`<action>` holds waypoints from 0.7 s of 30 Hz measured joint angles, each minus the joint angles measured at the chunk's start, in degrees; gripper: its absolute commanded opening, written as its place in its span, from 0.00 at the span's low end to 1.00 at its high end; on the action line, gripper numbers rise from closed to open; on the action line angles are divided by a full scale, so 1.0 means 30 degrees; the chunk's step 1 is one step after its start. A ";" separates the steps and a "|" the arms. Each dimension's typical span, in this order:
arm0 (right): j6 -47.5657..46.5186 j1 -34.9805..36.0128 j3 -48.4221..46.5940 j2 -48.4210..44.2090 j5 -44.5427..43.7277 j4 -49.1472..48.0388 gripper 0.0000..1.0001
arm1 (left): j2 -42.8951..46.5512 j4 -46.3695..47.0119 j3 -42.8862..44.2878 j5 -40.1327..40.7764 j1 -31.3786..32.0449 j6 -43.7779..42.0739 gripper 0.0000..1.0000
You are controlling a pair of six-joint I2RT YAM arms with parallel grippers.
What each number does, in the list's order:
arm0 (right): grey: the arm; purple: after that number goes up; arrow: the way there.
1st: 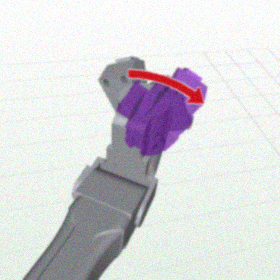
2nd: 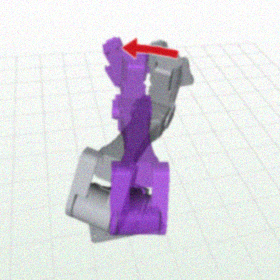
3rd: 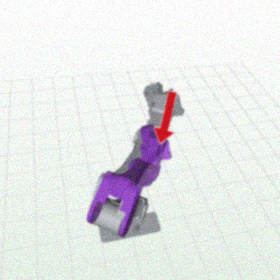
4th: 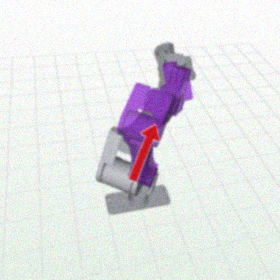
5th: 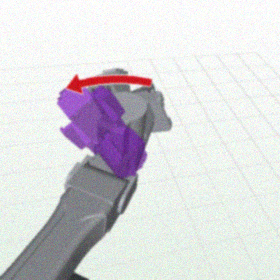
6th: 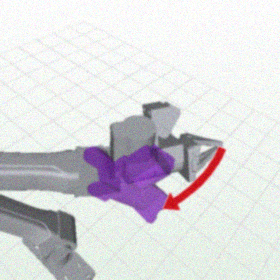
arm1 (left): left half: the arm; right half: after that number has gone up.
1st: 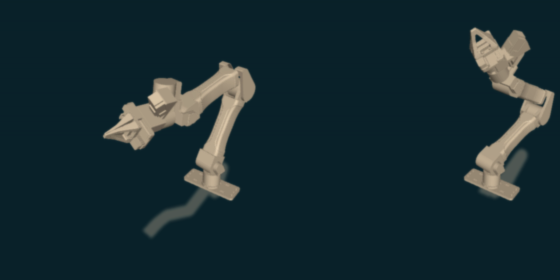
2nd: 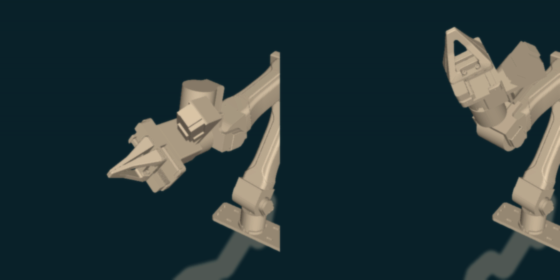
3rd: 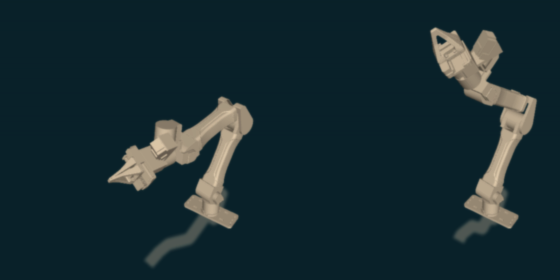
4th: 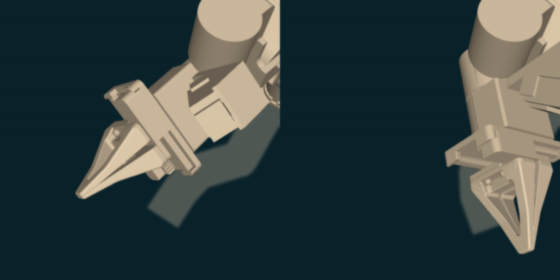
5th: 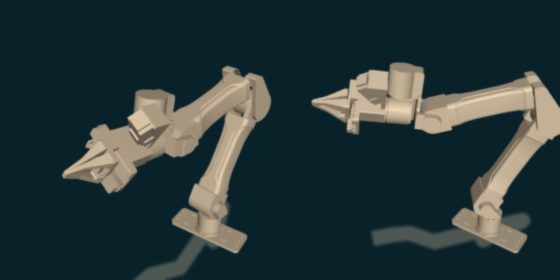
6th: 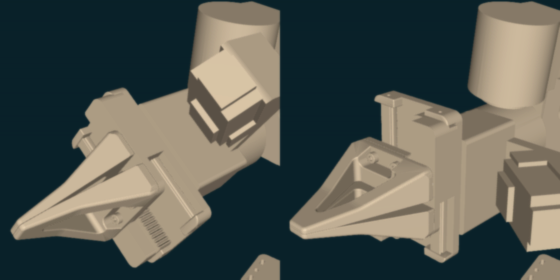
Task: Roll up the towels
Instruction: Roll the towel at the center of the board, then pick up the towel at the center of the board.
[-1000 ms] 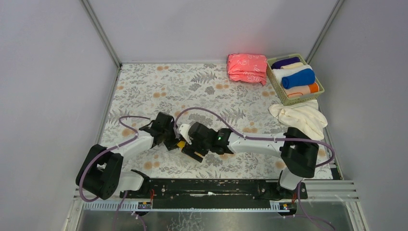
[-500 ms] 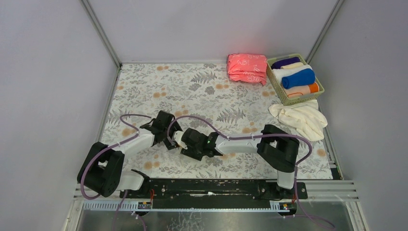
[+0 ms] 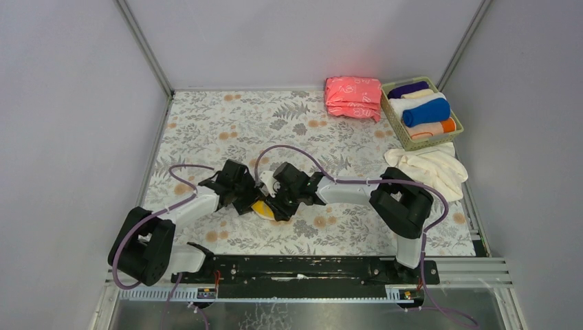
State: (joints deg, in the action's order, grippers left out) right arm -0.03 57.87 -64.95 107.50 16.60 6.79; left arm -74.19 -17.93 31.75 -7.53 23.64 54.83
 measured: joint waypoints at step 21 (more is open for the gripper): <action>0.1078 0.0109 -0.2820 0.1880 -0.0678 0.1749 0.49 | -0.0619 0.1938 -0.0474 0.0270 0.0787 0.0219 0.36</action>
State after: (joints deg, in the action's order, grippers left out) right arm 3.20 58.19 -73.41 113.14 14.57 12.03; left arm -76.05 -12.12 30.33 -6.72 26.00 55.48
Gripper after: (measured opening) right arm 0.637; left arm 0.358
